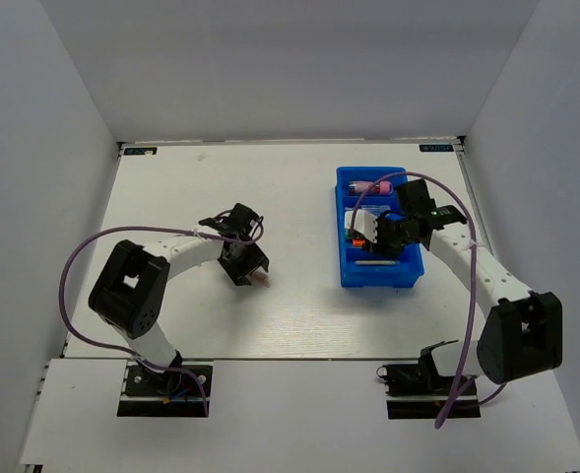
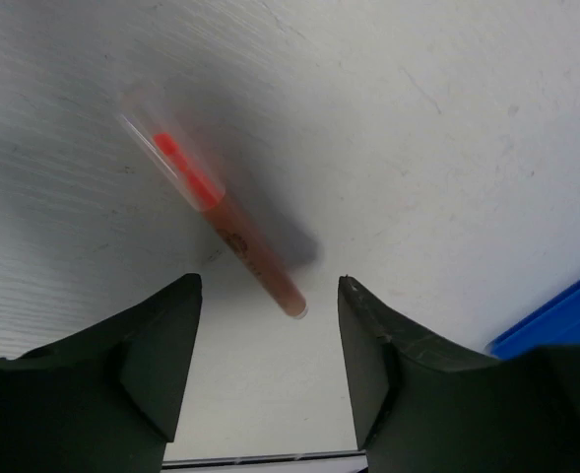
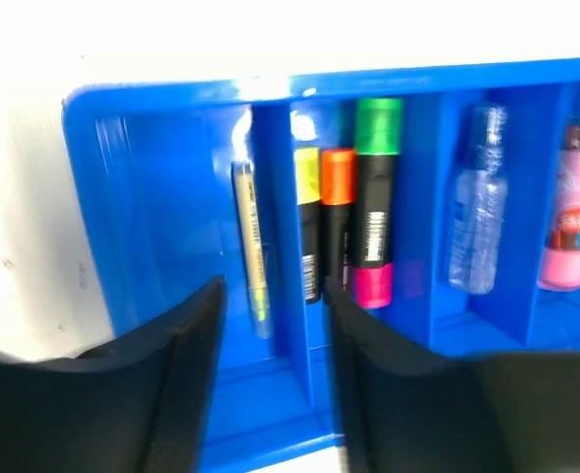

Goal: Sort the stationery into containers
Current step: Pick up the pen from the center of the board, then place the pen in the storage box.

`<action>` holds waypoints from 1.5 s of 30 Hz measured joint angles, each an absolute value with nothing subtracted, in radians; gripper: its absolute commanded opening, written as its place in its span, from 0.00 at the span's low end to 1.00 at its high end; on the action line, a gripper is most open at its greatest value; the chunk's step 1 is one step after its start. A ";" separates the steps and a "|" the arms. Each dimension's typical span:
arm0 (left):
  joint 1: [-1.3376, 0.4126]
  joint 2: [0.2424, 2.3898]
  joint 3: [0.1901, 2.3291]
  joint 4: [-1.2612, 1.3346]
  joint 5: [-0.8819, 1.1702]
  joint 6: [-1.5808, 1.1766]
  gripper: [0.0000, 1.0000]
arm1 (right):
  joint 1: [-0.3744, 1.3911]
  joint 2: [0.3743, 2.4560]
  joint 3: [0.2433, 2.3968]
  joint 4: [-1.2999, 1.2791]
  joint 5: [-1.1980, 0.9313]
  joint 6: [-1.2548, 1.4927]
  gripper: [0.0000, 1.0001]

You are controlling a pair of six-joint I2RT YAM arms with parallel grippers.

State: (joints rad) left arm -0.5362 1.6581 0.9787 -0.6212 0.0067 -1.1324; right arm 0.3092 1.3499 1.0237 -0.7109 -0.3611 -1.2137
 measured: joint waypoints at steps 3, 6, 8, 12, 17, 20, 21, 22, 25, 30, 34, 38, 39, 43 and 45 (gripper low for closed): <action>-0.538 1.679 0.986 -0.629 -0.011 -1.143 0.58 | 0.301 1.299 1.040 -0.709 -0.408 -1.158 0.44; -0.547 1.704 1.011 -0.675 -0.040 -1.146 0.58 | 0.296 1.213 1.036 -0.705 -0.455 -1.114 0.44; -0.554 1.732 1.048 -0.712 -0.059 -1.150 0.58 | 0.295 1.152 1.032 -0.707 -0.488 -1.090 0.44; -0.559 1.806 1.142 -0.800 -0.076 -1.161 0.58 | 0.295 1.080 1.028 -0.708 -0.546 -1.059 0.44; -0.561 1.896 1.251 -0.924 -0.083 -1.179 0.56 | 0.294 1.047 0.978 -0.710 -0.575 -1.047 0.44; -0.563 1.936 1.308 -0.983 -0.084 -1.187 0.30 | 0.294 1.031 0.946 -0.720 -0.582 -1.045 0.44; -0.566 1.941 1.314 -0.989 -0.084 -1.192 0.23 | 0.294 1.024 0.939 -0.723 -0.584 -1.045 0.44; -0.569 1.942 1.314 -0.994 -0.083 -1.195 0.17 | 0.294 1.016 0.934 -0.727 -0.587 -1.044 0.44; -0.573 1.937 1.302 -1.002 -0.081 -1.197 0.02 | 0.294 0.995 0.931 -0.734 -0.595 -1.038 0.44; -0.576 1.918 1.279 -0.991 -0.078 -1.187 0.00 | 0.291 0.970 0.919 -0.739 -0.606 -1.022 0.77; -0.614 1.909 1.298 -1.013 -0.114 -1.101 0.00 | 0.290 0.957 0.918 -0.746 -0.602 -0.989 0.90; -0.698 1.879 1.417 -0.994 -0.138 -0.884 0.00 | 0.290 0.946 0.918 -0.733 -0.587 -0.921 0.00; -0.724 1.854 1.439 -0.947 -0.128 -0.819 0.00 | 0.290 0.945 0.918 -0.727 -0.580 -0.891 0.00; -0.804 1.724 1.464 -0.748 -0.033 -0.567 0.00 | 0.286 0.925 0.900 -0.677 -0.534 -0.760 0.00; -0.826 1.701 1.492 -0.667 0.036 -0.449 0.00 | 0.283 0.914 0.893 -0.667 -0.522 -0.719 0.00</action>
State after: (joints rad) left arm -0.8261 1.7008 1.4918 -0.6670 0.0364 -0.4488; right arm 0.2829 0.9142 0.8932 -0.6670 -0.5224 -0.7189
